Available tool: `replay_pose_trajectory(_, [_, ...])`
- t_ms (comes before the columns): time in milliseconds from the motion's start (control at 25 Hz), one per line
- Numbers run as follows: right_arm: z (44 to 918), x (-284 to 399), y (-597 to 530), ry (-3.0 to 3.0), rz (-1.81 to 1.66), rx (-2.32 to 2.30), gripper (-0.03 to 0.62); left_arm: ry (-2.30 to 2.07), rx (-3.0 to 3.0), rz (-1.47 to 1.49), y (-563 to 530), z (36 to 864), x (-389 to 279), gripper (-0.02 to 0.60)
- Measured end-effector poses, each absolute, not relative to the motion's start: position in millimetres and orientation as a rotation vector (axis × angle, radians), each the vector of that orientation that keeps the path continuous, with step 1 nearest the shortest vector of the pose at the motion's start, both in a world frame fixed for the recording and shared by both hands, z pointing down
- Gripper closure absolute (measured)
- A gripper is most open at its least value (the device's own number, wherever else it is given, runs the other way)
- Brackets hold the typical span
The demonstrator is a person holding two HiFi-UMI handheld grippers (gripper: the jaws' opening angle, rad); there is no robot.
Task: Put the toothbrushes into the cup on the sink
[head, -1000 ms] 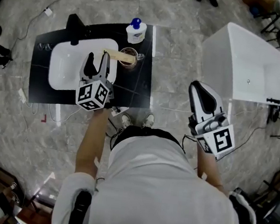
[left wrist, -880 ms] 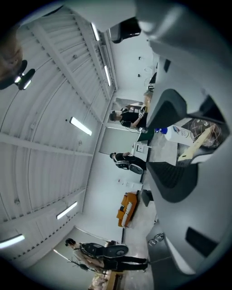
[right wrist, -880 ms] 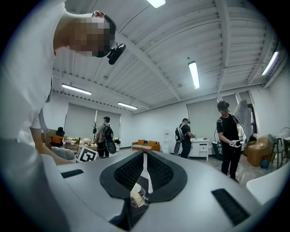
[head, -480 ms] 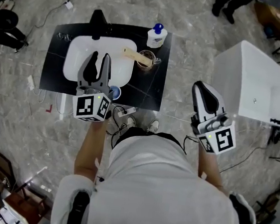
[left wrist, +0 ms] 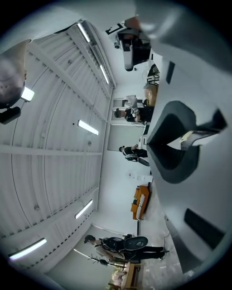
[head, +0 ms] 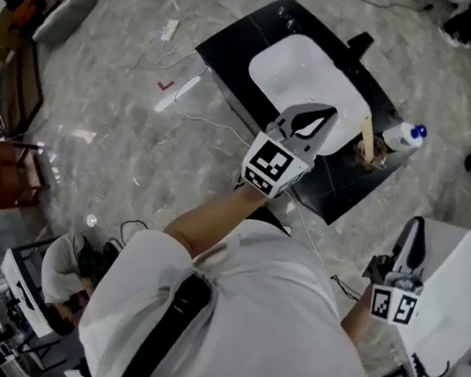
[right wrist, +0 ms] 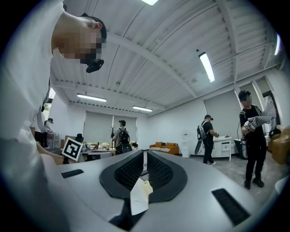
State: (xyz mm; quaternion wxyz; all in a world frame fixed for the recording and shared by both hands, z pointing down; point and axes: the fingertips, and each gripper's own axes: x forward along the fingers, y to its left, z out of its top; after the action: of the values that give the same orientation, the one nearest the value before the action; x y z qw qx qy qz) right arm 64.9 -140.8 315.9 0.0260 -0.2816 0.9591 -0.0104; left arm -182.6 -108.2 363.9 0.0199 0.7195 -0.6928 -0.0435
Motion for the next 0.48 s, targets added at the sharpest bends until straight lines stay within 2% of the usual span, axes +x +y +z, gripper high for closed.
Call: replay_pose_trajectory(480, [310,0,-127,2.984,-0.037,-0.699,0.546,-2.222,2.158,-0.213,-66,347,-226,0.578])
